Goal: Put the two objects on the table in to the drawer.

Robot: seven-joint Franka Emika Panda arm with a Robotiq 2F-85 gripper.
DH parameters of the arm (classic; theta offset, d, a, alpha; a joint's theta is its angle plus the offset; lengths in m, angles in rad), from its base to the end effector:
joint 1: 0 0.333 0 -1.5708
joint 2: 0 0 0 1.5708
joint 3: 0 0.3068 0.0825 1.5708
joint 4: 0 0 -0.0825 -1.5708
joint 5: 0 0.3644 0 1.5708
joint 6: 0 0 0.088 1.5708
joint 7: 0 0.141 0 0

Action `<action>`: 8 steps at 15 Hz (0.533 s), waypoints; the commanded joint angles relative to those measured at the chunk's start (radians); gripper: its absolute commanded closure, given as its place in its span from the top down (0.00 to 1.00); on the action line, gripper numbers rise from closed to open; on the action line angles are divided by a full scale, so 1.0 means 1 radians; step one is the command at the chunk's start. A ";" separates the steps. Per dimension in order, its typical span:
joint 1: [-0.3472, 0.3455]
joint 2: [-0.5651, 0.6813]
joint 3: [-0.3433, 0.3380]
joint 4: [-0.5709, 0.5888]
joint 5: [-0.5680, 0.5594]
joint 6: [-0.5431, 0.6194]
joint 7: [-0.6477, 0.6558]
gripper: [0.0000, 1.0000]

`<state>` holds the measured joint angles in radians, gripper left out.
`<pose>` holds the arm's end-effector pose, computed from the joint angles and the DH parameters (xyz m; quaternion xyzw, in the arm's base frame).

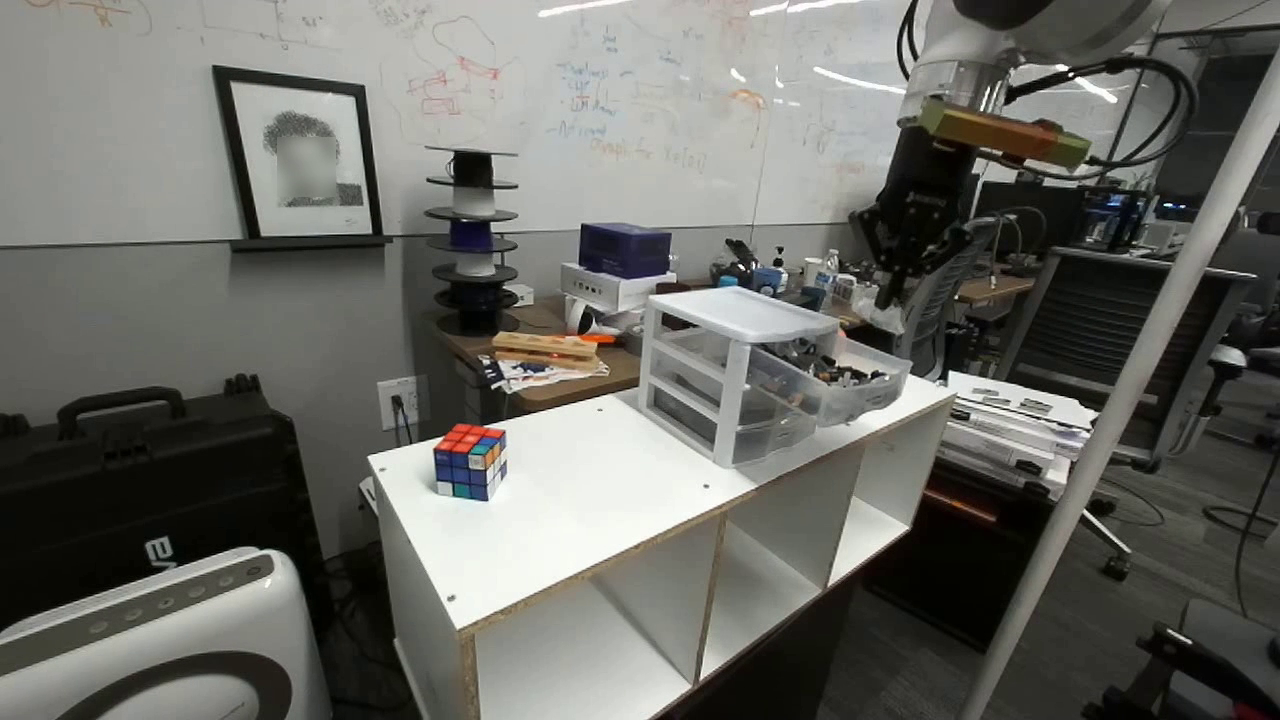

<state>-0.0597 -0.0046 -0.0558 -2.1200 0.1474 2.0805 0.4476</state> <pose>0.5169 -0.0481 0.3787 -0.9476 0.3126 0.0277 0.0600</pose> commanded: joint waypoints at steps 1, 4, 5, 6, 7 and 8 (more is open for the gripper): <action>0.006 0.061 0.004 -0.009 -0.021 0.089 -0.035 0.00; 0.009 0.117 0.003 -0.012 -0.002 0.172 -0.073 0.00; 0.010 0.128 0.004 -0.012 0.012 0.187 -0.082 0.00; 0.011 0.140 0.006 -0.011 0.026 0.193 -0.093 0.00; 0.011 0.148 0.007 -0.013 0.031 0.198 -0.105 0.00; 0.010 0.149 0.010 -0.014 0.048 0.181 -0.119 0.00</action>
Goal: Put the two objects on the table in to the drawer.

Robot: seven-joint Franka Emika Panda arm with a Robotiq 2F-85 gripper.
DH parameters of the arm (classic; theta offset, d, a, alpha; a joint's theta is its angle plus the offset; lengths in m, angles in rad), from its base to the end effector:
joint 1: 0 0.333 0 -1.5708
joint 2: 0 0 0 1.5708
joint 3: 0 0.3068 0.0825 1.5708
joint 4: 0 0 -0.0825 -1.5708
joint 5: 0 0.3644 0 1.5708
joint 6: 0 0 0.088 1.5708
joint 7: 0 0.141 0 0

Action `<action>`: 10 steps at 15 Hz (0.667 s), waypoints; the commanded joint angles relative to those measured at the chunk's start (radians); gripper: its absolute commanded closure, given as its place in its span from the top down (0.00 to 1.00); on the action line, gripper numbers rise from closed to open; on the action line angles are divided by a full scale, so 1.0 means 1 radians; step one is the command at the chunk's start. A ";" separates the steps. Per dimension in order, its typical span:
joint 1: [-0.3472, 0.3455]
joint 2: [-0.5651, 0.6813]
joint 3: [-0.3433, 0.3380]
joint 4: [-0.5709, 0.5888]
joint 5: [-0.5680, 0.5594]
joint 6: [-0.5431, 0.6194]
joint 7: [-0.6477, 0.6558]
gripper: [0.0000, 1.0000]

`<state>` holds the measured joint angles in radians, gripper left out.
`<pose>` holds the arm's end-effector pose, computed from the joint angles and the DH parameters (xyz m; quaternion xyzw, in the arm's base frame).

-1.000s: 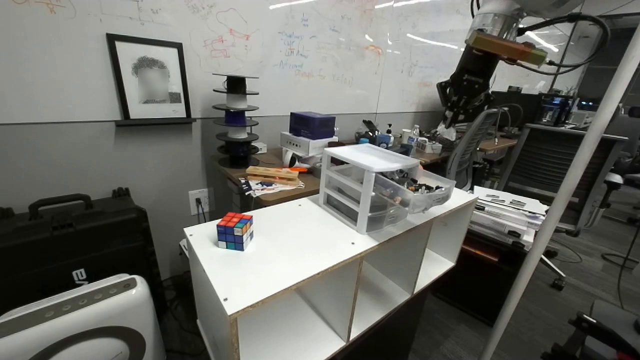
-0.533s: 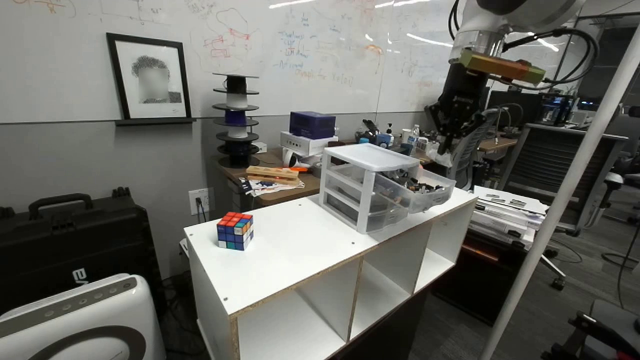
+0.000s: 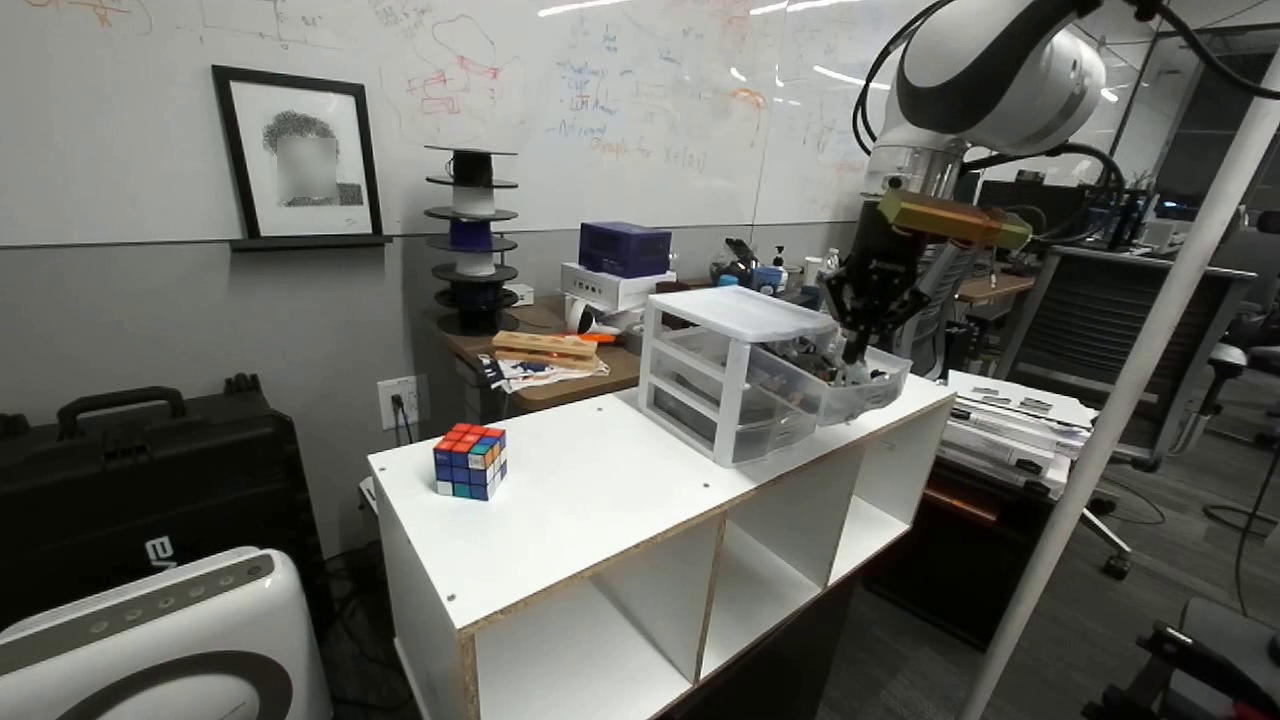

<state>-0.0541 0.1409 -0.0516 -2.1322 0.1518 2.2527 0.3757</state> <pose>0.5396 -0.0489 0.3105 -0.9571 0.2845 0.0172 0.0529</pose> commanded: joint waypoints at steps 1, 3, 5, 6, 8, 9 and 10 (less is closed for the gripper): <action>0.005 0.001 0.009 -0.004 0.062 -0.002 -0.061 0.00; 0.001 -0.016 0.021 -0.007 0.131 -0.051 -0.110 0.00; 0.004 -0.032 0.031 -0.001 0.186 -0.094 -0.158 0.00; 0.007 -0.038 0.032 0.002 0.190 -0.103 -0.169 0.10; 0.011 -0.053 0.031 0.003 0.156 -0.096 -0.186 0.33; 0.013 -0.061 0.029 0.008 0.132 -0.105 -0.189 0.41; 0.011 -0.072 0.024 0.014 0.114 -0.120 -0.195 0.48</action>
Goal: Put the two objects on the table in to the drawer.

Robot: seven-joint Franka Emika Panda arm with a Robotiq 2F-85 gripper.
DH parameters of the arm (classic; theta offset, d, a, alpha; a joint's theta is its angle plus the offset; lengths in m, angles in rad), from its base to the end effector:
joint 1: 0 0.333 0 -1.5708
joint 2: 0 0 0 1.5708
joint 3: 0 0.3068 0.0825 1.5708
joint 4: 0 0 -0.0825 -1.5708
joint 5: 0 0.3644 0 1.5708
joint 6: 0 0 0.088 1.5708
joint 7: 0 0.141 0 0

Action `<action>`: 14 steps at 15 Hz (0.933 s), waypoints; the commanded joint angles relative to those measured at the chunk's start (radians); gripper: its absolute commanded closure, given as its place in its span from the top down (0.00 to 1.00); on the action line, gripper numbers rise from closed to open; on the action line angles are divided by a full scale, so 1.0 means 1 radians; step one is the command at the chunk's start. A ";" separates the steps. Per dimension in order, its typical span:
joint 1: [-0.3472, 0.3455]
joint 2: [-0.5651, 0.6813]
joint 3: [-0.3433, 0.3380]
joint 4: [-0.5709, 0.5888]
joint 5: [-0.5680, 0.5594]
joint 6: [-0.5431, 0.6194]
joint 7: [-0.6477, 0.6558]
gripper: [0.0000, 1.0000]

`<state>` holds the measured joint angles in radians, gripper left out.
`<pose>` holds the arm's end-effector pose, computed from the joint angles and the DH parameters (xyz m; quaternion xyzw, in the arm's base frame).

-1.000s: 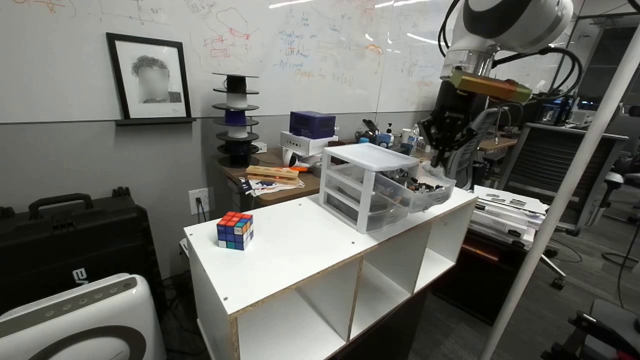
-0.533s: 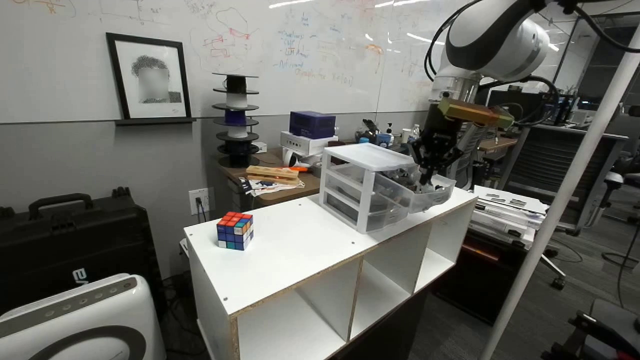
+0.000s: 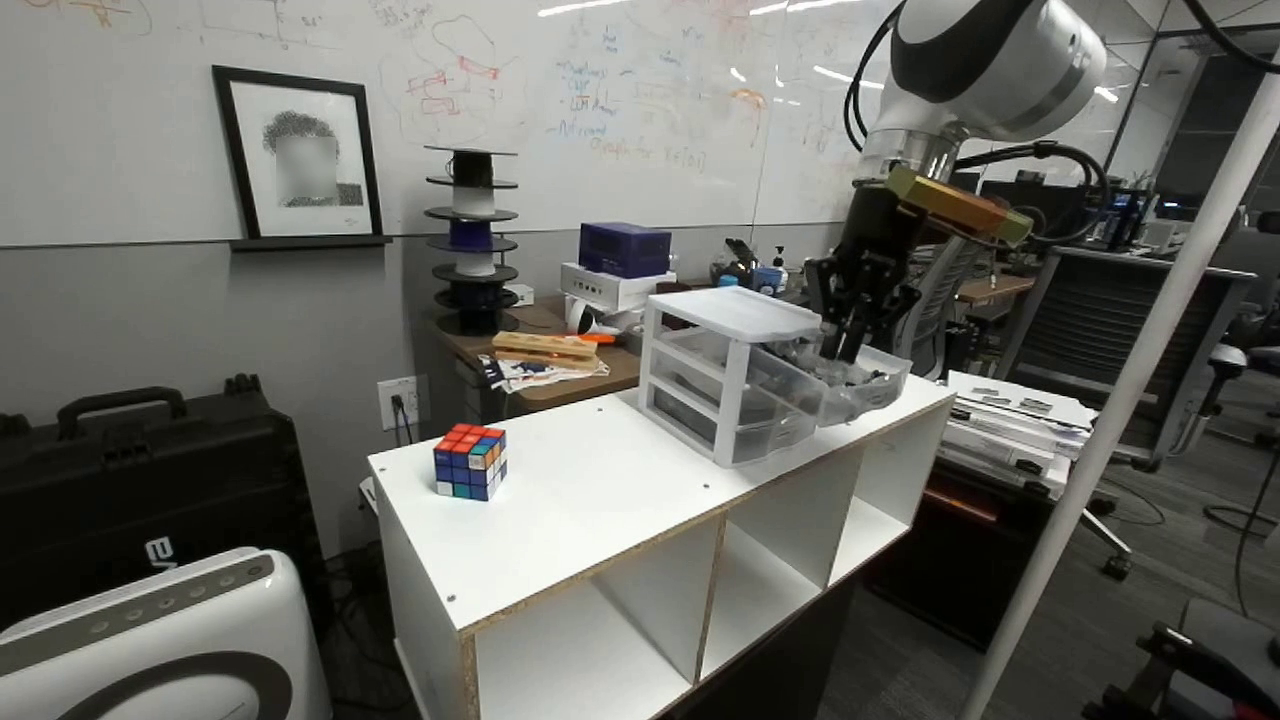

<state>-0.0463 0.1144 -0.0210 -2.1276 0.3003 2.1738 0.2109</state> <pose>0.5338 -0.0163 0.3220 -0.9664 0.2251 0.0421 0.1163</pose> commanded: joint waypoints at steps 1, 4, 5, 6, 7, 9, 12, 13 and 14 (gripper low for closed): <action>0.001 -0.058 -0.009 0.010 -0.050 -0.032 -0.038 0.57; -0.009 -0.088 -0.024 0.031 -0.075 -0.019 -0.038 0.79; -0.016 -0.088 -0.032 0.053 -0.070 -0.017 -0.035 0.86; -0.025 -0.079 -0.041 0.077 -0.063 -0.003 -0.029 0.94; -0.034 -0.061 -0.052 0.111 -0.054 0.013 -0.017 0.99; -0.054 -0.003 -0.073 0.190 -0.039 0.058 -0.014 1.00; -0.101 0.138 -0.111 0.330 0.023 0.114 0.000 1.00; -0.115 0.196 -0.117 0.378 0.044 0.130 0.008 1.00; -0.129 0.252 -0.121 0.427 0.058 0.128 0.027 1.00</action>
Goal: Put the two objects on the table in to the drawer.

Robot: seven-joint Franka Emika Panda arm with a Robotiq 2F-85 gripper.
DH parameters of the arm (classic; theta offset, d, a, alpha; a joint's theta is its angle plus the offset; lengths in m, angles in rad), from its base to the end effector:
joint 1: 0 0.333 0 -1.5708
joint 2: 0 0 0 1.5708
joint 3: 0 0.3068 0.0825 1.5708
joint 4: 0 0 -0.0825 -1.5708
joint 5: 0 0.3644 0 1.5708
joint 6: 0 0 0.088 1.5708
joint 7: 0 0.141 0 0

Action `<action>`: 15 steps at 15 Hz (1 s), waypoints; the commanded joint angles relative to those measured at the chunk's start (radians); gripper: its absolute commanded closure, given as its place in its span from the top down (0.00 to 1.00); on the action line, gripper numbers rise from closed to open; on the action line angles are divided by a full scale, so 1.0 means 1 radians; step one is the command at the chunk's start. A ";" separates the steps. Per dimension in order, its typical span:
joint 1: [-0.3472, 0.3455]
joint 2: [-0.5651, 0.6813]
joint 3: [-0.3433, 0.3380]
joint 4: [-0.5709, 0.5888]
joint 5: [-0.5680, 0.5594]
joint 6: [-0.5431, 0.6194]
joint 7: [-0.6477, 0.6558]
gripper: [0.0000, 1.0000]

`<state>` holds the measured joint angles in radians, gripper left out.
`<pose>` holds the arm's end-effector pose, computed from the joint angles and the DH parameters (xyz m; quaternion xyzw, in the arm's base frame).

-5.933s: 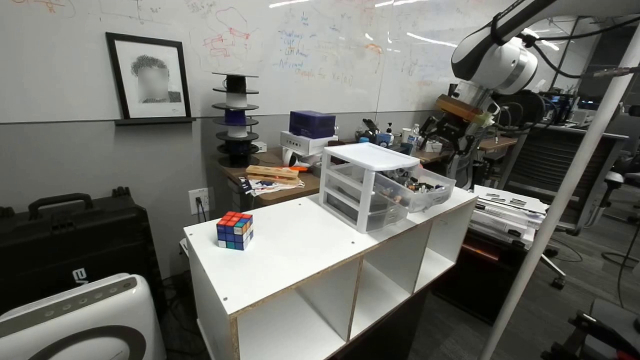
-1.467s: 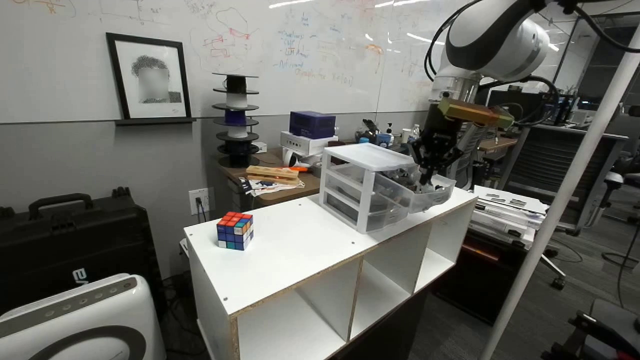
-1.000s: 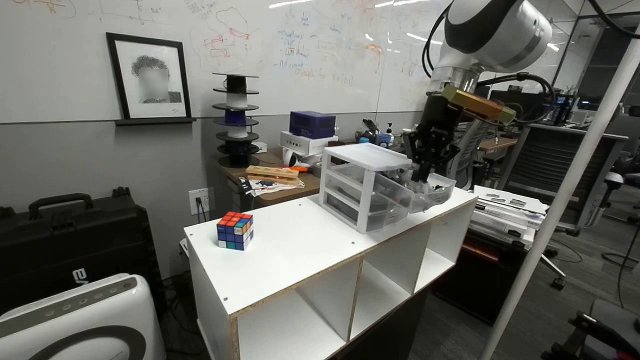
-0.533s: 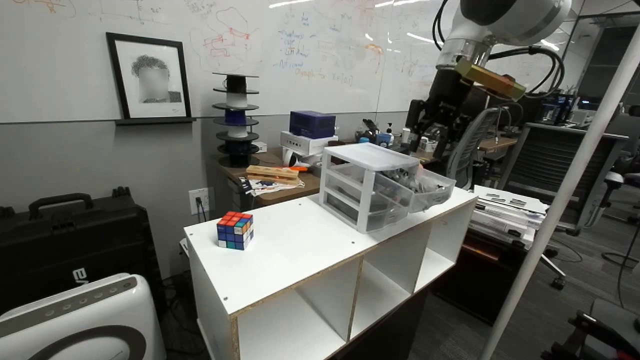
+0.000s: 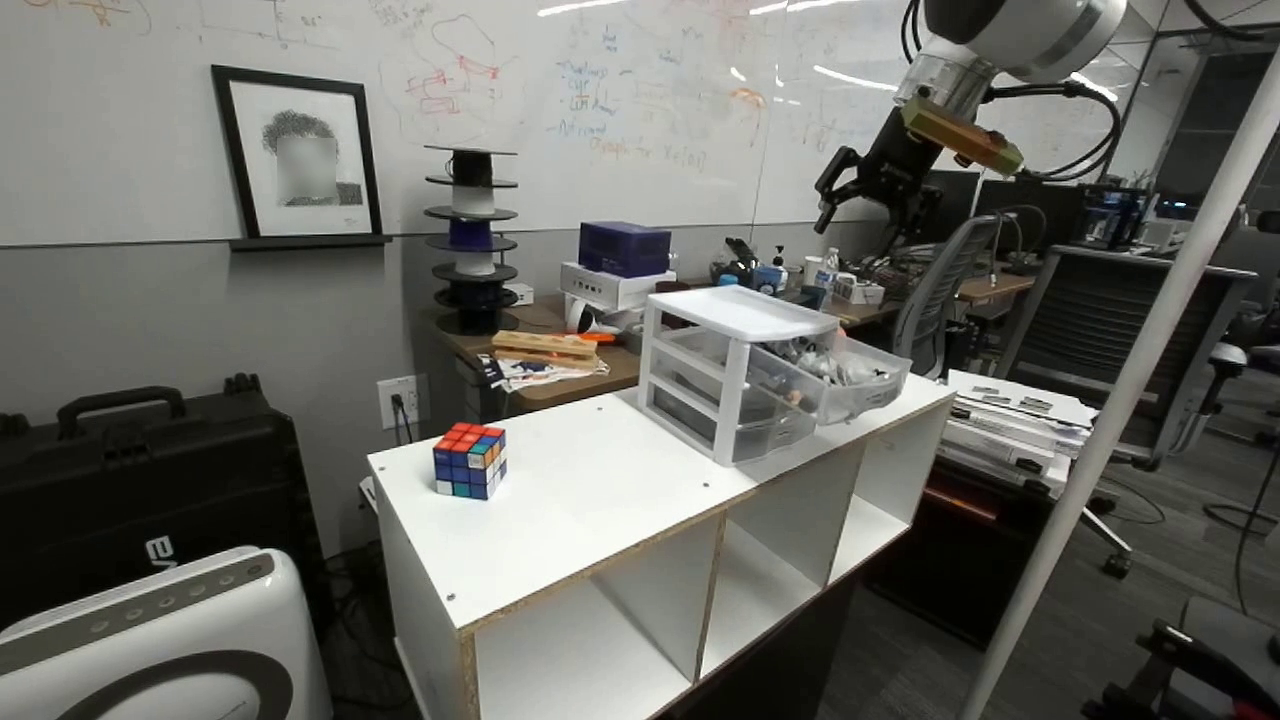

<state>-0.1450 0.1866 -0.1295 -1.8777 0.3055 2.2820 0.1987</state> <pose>0.5971 -0.1496 0.4031 -0.9369 0.3120 -0.1133 0.1096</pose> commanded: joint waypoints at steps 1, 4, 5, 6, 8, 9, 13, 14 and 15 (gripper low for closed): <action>-0.044 0.238 -0.013 0.230 0.062 0.015 0.054 1.00; -0.072 0.411 -0.006 0.384 0.061 -0.008 0.118 1.00; -0.073 0.465 -0.005 0.432 0.052 -0.007 0.143 1.00; -0.074 0.515 -0.004 0.480 0.048 0.000 0.166 1.00; -0.075 0.606 -0.004 0.577 0.045 -0.002 0.212 1.00; -0.071 0.648 -0.012 0.625 0.035 0.000 0.244 1.00; -0.074 0.784 -0.036 0.814 0.006 -0.015 0.352 1.00; -0.075 0.813 -0.045 0.857 -0.005 -0.027 0.378 1.00; -0.075 0.841 -0.056 0.899 -0.019 -0.048 0.408 1.00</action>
<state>-0.2167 0.9149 -0.1562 -1.1704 0.3252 2.2954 0.5162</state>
